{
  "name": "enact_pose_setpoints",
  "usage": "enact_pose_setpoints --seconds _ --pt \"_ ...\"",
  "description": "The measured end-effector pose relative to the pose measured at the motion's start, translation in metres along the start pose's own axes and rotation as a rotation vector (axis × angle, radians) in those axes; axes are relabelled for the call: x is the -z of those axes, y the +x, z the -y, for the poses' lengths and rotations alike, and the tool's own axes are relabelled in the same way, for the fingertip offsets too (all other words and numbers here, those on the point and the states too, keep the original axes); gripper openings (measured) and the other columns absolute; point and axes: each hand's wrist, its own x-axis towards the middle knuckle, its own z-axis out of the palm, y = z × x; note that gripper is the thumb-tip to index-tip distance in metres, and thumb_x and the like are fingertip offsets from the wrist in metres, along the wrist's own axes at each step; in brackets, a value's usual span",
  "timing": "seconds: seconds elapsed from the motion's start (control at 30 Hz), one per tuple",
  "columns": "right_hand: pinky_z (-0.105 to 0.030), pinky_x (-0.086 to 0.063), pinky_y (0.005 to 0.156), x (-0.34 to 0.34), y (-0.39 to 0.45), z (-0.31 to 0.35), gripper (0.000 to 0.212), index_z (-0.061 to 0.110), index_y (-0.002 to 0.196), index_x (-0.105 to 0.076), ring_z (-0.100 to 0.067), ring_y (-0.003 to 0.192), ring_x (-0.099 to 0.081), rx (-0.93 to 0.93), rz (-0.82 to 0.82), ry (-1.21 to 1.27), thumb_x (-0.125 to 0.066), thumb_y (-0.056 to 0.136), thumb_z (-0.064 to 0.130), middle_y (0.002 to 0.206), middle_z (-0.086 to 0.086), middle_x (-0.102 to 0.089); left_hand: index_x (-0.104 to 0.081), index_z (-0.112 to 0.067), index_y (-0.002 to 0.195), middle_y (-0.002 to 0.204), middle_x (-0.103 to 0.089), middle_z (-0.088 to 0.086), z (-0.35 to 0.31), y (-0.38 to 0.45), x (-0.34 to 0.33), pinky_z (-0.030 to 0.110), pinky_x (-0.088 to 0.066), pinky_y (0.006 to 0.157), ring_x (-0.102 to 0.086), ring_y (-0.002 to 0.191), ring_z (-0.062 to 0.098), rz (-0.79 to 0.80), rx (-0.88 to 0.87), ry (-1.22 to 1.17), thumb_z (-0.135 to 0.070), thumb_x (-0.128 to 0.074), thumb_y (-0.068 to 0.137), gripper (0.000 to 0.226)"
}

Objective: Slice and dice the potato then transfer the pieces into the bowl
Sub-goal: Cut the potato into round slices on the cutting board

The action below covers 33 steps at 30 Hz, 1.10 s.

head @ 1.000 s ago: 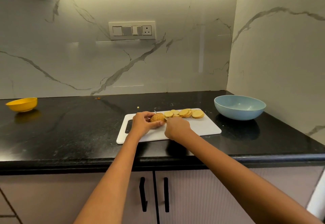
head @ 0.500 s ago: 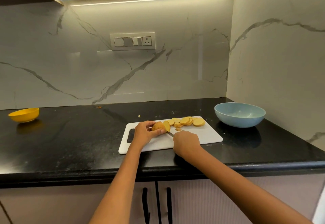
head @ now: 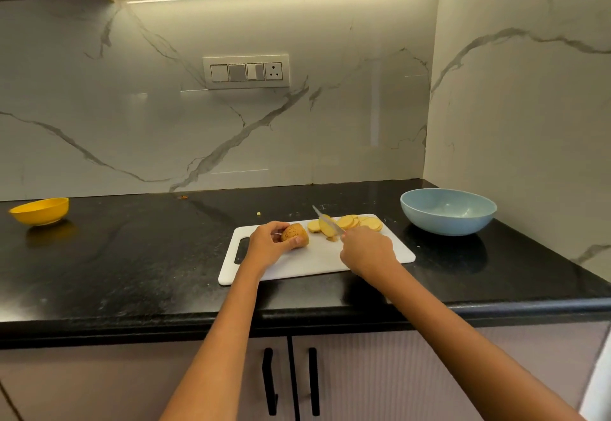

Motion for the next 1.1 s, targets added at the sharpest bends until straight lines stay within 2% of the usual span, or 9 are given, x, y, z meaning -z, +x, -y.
enact_pose_setpoints --seconds 0.2,0.37,0.43,0.53,0.67,1.0,1.1 --pt "-0.024 -0.044 0.070 0.007 0.003 0.008 0.022 0.008 0.108 -0.060 -0.019 0.087 -0.060 0.013 -0.035 0.041 -0.045 0.096 0.017 0.098 -0.006 -0.063 -0.057 -0.010 0.124 0.123 -0.060 0.009 0.000 0.002 -0.001 0.033 -0.046 0.096 -0.056 0.111 0.022 -0.015 0.034 0.005 -0.026 -0.076 0.075 0.054" --pt "-0.023 -0.042 0.068 0.007 0.004 0.020 0.023 0.008 0.110 -0.058 -0.015 0.076 -0.051 0.053 -0.020 0.031 -0.044 0.096 0.018 0.086 -0.003 -0.053 -0.058 -0.011 0.123 0.122 -0.060 0.009 0.000 0.001 -0.002 0.034 -0.047 0.097 -0.057 0.110 0.023 -0.021 0.033 -0.011 -0.026 -0.078 0.074 0.055" --pt "-0.023 -0.042 0.067 0.005 0.002 0.026 0.023 0.008 0.110 -0.059 -0.015 0.077 -0.050 0.070 -0.007 0.046 -0.044 0.097 0.020 0.087 -0.004 -0.055 -0.060 -0.011 0.120 0.118 -0.062 0.009 0.000 0.001 -0.001 0.035 -0.048 0.095 -0.058 0.108 0.023 -0.029 0.022 -0.028 -0.025 -0.080 0.071 0.055" --pt "-0.024 -0.043 0.071 0.000 -0.001 0.036 0.025 0.009 0.115 -0.058 -0.016 0.082 -0.052 0.075 0.016 0.044 -0.043 0.098 0.021 0.103 -0.007 -0.063 -0.061 -0.011 0.119 0.117 -0.063 0.009 0.000 -0.001 -0.001 0.036 -0.049 0.094 -0.059 0.106 0.023 -0.035 0.009 -0.033 -0.024 -0.081 0.070 0.054" --pt "-0.025 -0.046 0.079 -0.003 -0.003 0.043 0.027 0.011 0.120 -0.056 -0.020 0.100 -0.059 0.052 0.028 0.045 -0.044 0.098 0.019 0.113 -0.007 -0.062 -0.061 -0.009 0.118 0.117 -0.063 0.010 -0.001 -0.001 -0.001 0.039 -0.048 0.096 -0.059 0.107 0.024 -0.048 0.012 -0.027 -0.023 -0.080 0.070 0.054" --pt "-0.026 -0.046 0.078 -0.009 0.004 0.057 0.027 0.009 0.122 -0.054 -0.022 0.103 -0.059 0.033 0.016 0.026 -0.044 0.098 0.017 0.114 -0.008 -0.061 -0.064 -0.005 0.116 0.111 -0.067 0.013 0.000 0.002 -0.002 0.040 -0.050 0.095 -0.062 0.103 0.025 -0.080 0.013 -0.046 -0.018 -0.082 0.068 0.053" --pt "-0.028 -0.047 0.083 -0.009 0.006 0.058 0.028 0.009 0.123 -0.053 -0.022 0.105 -0.059 0.058 0.039 0.000 -0.046 0.098 0.016 0.116 -0.009 -0.060 -0.065 -0.006 0.115 0.110 -0.067 0.013 0.001 0.004 -0.002 0.039 -0.050 0.095 -0.063 0.102 0.024 -0.075 0.002 -0.031 -0.017 -0.082 0.067 0.052"
